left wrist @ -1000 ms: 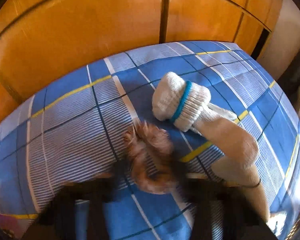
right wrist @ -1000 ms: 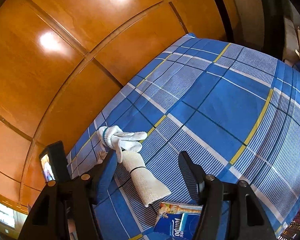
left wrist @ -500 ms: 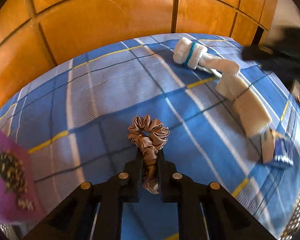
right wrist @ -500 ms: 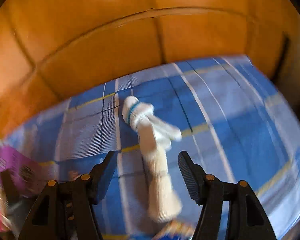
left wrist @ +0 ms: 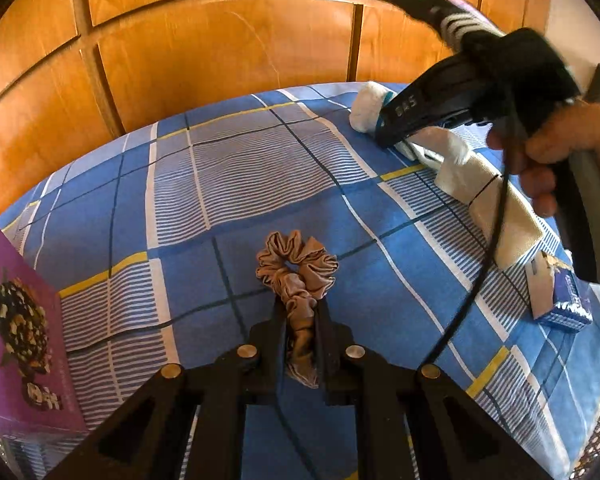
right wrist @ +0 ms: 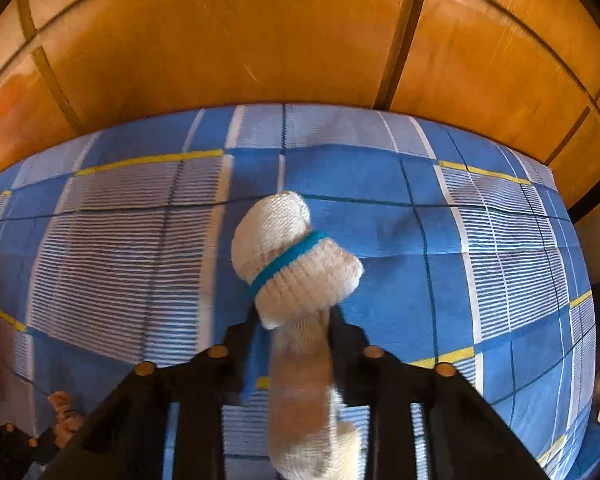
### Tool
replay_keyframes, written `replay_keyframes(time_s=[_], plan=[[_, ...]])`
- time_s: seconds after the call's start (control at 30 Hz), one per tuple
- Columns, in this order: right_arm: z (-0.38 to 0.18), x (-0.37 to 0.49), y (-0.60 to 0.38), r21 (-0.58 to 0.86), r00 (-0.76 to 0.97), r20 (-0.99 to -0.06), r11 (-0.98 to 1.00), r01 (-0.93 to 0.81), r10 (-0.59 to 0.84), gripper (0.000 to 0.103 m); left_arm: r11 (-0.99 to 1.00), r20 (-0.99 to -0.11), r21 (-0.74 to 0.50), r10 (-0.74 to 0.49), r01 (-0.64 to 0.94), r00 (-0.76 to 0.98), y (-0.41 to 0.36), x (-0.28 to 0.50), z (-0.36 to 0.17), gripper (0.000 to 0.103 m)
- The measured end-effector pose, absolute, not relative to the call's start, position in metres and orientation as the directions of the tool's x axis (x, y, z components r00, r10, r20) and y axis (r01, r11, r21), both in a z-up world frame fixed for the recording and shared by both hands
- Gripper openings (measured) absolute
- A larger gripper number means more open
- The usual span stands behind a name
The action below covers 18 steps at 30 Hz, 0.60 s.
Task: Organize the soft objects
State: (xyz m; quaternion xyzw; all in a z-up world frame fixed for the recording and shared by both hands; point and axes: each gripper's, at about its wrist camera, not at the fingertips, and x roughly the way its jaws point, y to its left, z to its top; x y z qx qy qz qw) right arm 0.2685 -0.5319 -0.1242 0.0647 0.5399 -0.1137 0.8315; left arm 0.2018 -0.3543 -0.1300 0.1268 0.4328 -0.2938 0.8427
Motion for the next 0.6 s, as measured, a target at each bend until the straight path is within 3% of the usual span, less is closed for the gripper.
replay_keyframes(time_s=[0.27, 0.6], plan=[[-0.078, 0.226, -0.501, 0.143, 0.455, -0.889, 0.973, 0.179, 0.047, 0.025, 0.825, -0.846, -0.106, -0.369, 0.555, 0.386, -0.347, 0.224, -0.119, 0.011], [-0.122, 0.201, -0.459, 0.160, 0.346, -0.933, 0.976, 0.147, 0.101, 0.025, 0.868, -0.775, -0.128, -0.390, 0.480, 0.498, -0.342, 0.254, -0.026, 0.011]])
